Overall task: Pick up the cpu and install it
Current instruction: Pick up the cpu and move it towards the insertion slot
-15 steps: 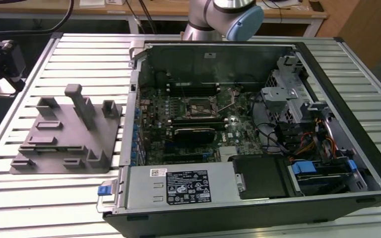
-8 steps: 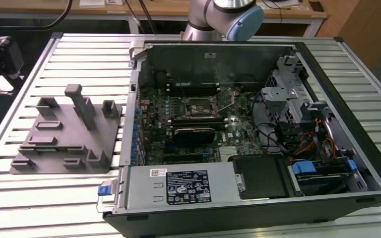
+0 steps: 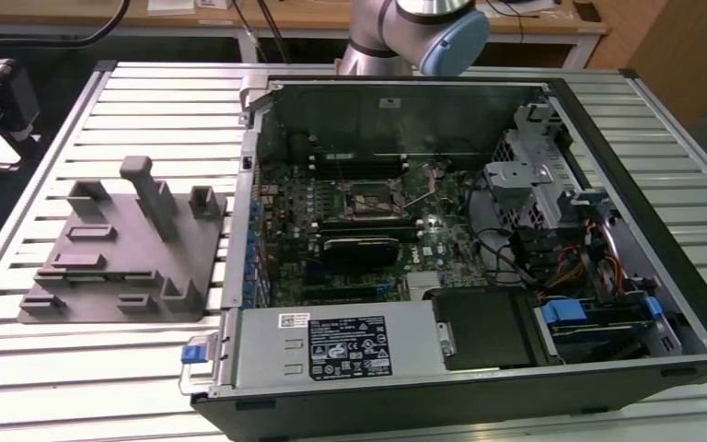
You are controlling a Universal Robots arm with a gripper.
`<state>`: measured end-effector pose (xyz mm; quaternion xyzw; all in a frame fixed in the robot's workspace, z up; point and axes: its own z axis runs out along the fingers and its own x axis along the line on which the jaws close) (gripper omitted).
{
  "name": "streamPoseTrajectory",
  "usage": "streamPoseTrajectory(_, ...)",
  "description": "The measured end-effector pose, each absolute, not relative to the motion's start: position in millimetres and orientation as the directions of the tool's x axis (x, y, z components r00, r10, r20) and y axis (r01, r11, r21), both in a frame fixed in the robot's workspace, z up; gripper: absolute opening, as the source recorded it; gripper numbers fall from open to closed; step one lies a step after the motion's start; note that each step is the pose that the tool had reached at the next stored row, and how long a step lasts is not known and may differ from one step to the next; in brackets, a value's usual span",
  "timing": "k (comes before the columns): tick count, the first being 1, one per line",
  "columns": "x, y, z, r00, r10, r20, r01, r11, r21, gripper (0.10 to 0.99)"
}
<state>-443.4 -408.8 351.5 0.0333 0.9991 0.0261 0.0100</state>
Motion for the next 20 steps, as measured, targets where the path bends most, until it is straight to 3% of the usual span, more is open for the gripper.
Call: streamPoseTrajectory(20, -443, -409, 370, -0.998, 0.067, -0.018, 0.066, 0.996, 0.053, 0.541)
